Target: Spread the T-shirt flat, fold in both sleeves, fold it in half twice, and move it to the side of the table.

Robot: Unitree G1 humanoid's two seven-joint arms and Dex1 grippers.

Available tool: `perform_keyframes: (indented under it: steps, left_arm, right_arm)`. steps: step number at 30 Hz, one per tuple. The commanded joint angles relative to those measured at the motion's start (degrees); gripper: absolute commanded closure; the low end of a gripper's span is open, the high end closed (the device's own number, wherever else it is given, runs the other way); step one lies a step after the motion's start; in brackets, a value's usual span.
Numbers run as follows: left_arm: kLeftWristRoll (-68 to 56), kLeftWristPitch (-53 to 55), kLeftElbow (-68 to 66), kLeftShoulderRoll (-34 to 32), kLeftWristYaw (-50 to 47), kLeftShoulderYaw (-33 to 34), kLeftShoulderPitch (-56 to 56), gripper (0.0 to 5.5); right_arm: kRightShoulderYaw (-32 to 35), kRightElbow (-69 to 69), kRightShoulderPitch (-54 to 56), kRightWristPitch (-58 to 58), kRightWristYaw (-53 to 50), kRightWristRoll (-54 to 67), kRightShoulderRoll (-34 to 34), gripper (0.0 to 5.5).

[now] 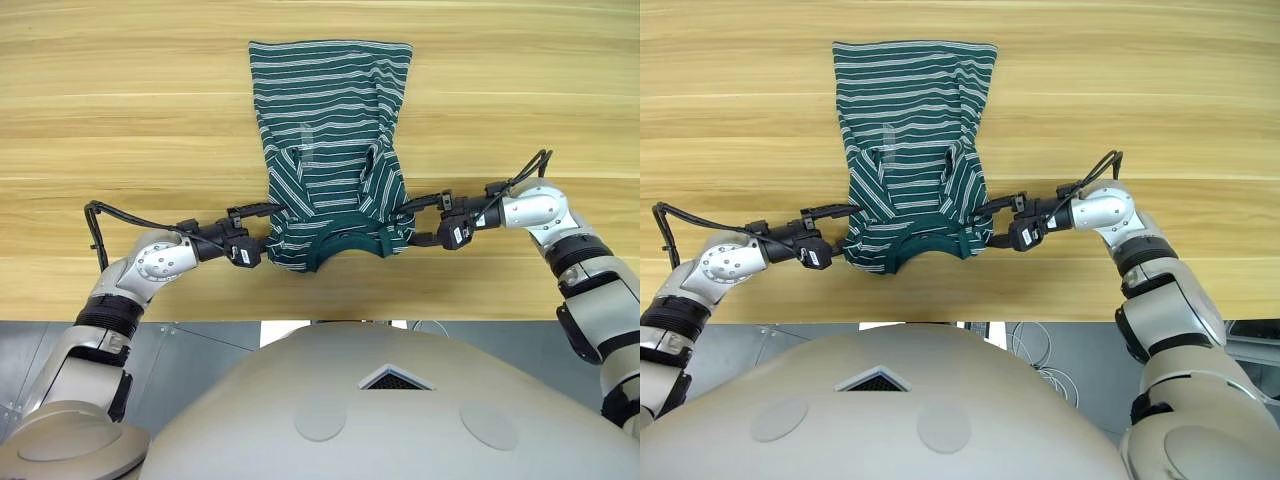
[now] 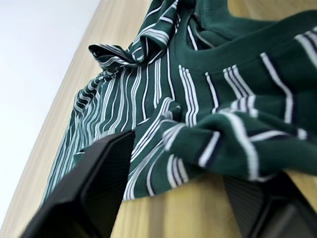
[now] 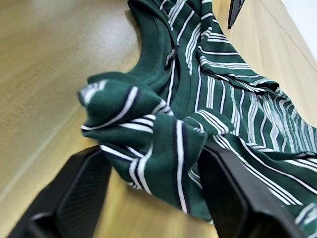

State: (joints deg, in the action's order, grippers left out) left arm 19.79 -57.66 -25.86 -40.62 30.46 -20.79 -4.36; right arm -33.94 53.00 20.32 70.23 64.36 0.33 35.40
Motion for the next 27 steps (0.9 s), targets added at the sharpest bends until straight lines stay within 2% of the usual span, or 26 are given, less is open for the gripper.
perform_keyframes:
  steps: [1,7,11,13,16,19,22,24,27]
  left_arm:
    - [3.5,1.4,-3.4,-0.4,2.1,-4.1,-3.0,3.25]
    - [3.6,0.9,-6.6,-0.1,0.7,-5.1,-1.4,4.35]
    - [1.5,0.5,-8.0,-0.3,1.4,-5.1,-0.7,4.78]
    - [-0.1,0.2,-8.4,-0.5,2.4,-5.5,-0.4,5.03]
    - [-4.7,0.2,-6.4,-1.4,4.8,-6.0,-1.1,5.39]
    - [-13.6,2.5,0.9,-4.8,9.3,-6.0,-3.6,5.50]
    - [-22.4,7.4,16.5,-12.0,12.4,-4.9,-11.8,5.50]
    - [-25.6,10.3,26.6,-16.1,11.7,-2.2,-18.3,5.50]
    - [-26.6,13.6,36.8,-19.6,9.6,2.3,-27.6,5.50]
  right_arm:
    - [0.1,2.5,0.7,-1.8,0.5,-2.8,-1.0,3.28]
    - [1.8,5.9,2.2,-3.1,-1.5,-5.6,-2.1,4.45]
    - [2.7,6.6,2.6,-2.5,-1.1,-5.1,-2.3,5.16]
    - [2.7,6.1,2.3,-2.1,0.0,-4.0,-2.2,5.35]
    - [2.3,3.4,0.6,-2.7,4.6,0.1,-1.2,5.35]
    - [2.1,-5.6,-3.3,-8.8,13.2,9.7,1.9,5.35]
    - [3.6,-25.9,-10.1,-23.8,22.7,24.4,11.1,5.36]
    - [6.2,-38.0,-14.4,-33.1,25.7,32.3,17.8,5.36]
    - [10.3,-48.7,-19.2,-42.9,27.2,38.7,23.5,5.37]
